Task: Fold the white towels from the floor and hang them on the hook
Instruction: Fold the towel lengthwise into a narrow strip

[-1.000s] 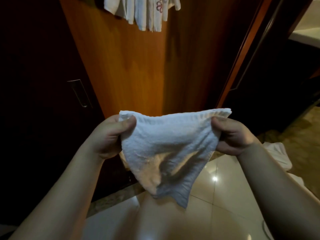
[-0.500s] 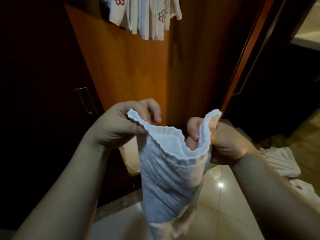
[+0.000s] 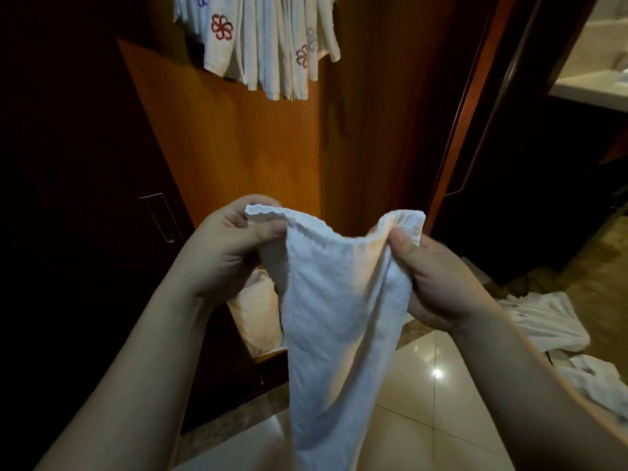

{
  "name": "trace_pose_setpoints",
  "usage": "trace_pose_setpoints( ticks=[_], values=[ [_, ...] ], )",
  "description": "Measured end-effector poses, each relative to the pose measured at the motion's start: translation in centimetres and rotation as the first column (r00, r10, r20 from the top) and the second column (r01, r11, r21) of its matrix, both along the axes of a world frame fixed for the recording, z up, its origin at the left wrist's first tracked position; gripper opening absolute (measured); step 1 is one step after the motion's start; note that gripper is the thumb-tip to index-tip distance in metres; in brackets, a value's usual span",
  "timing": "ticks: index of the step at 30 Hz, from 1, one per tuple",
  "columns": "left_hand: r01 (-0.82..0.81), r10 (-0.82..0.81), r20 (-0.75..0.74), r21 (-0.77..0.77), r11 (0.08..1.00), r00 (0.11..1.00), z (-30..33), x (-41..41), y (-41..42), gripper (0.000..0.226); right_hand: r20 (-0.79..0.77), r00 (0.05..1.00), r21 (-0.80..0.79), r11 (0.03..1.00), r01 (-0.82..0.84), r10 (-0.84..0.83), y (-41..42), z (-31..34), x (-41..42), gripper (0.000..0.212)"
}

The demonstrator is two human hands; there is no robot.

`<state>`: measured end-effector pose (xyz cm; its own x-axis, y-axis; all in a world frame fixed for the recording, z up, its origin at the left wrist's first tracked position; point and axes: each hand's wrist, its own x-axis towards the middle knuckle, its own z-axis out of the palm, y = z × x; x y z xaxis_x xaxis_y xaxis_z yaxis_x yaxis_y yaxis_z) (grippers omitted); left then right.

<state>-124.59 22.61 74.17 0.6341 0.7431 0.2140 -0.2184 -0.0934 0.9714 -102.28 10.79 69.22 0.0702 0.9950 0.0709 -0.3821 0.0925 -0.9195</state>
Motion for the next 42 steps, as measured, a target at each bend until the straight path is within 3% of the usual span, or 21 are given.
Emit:
trace_pose_setpoints(
  ticks=[2,5,7,10,12,18,24,28,31,33,34,38,42],
  values=[
    [-0.143,0.142,-0.009,-0.043,0.989,0.99,-1.0,-0.3,0.9,0.006,0.009,0.987,-0.062,0.985,0.161,-0.16,0.4,0.0,0.7,0.04],
    [-0.388,0.384,-0.077,-0.044,0.921,0.92,-2.7,0.4,1.2,0.005,0.094,0.936,-0.125,0.928,0.35,-0.34,0.7,-0.1,-0.1,0.031],
    [-0.507,0.503,-0.112,-0.011,0.862,0.857,-4.1,1.4,0.1,0.005,0.219,0.866,-0.141,0.863,0.485,-0.45,0.6,-0.6,-1.7,0.03],
    [-0.63,0.633,-0.146,0.067,0.773,0.761,-5.7,2.8,-3.0,0.012,0.449,0.716,-0.078,0.775,0.627,-0.534,0.1,-1.6,-4.8,0.031],
    [-0.646,0.657,-0.149,0.118,0.754,0.739,-6.2,3.5,-5.4,0.011,0.467,0.712,-0.036,0.793,0.608,-0.524,-0.4,-2.2,-6.9,0.035],
    [-0.551,0.554,-0.091,0.061,0.832,0.827,-6.1,4.5,-9.6,0.008,0.391,0.805,0.081,0.888,0.452,-0.446,-1.0,-2.8,-9.6,0.03],
    [-0.479,0.484,-0.094,0.069,0.875,0.87,-5.3,4.2,-9.3,0.019,0.445,0.809,0.102,0.919,0.38,-0.384,-0.7,-2.3,-9.1,0.026],
    [-0.343,0.343,-0.109,0.018,0.939,0.933,-4.9,3.5,-8.8,0.024,0.48,0.806,0.122,0.936,0.329,-0.346,-0.6,-2.5,-8.4,0.037],
    [-0.224,0.198,-0.17,-0.147,0.964,0.965,-4.4,3.3,-8.6,0.055,0.548,0.797,0.097,0.966,0.24,-0.253,-0.4,-2.3,-7.5,0.054],
    [-0.146,0.105,-0.144,-0.313,0.938,0.984,-4.0,3.3,-8.6,0.081,0.583,0.787,0.059,0.977,0.207,-0.202,-0.3,-1.9,-7.1,0.039],
    [-0.114,0.07,-0.138,-0.346,0.931,0.988,-3.8,3.2,-8.5,0.083,0.6,0.778,0.045,0.979,0.197,-0.184,-0.3,-1.9,-6.9,0.034],
    [-0.012,-0.045,-0.161,-0.335,0.942,0.986,-3.0,2.7,-7.6,0.077,0.627,0.75,0.031,0.97,0.242,-0.208,-0.2,-2.7,-6.5,0.036],
    [-0.039,-0.038,-0.333,-0.22,0.975,0.942,-2.5,2.4,-6.7,0.08,0.602,0.763,0.039,0.964,0.264,-0.233,-0.2,-3.1,-6.3,0.061]
  ],
)
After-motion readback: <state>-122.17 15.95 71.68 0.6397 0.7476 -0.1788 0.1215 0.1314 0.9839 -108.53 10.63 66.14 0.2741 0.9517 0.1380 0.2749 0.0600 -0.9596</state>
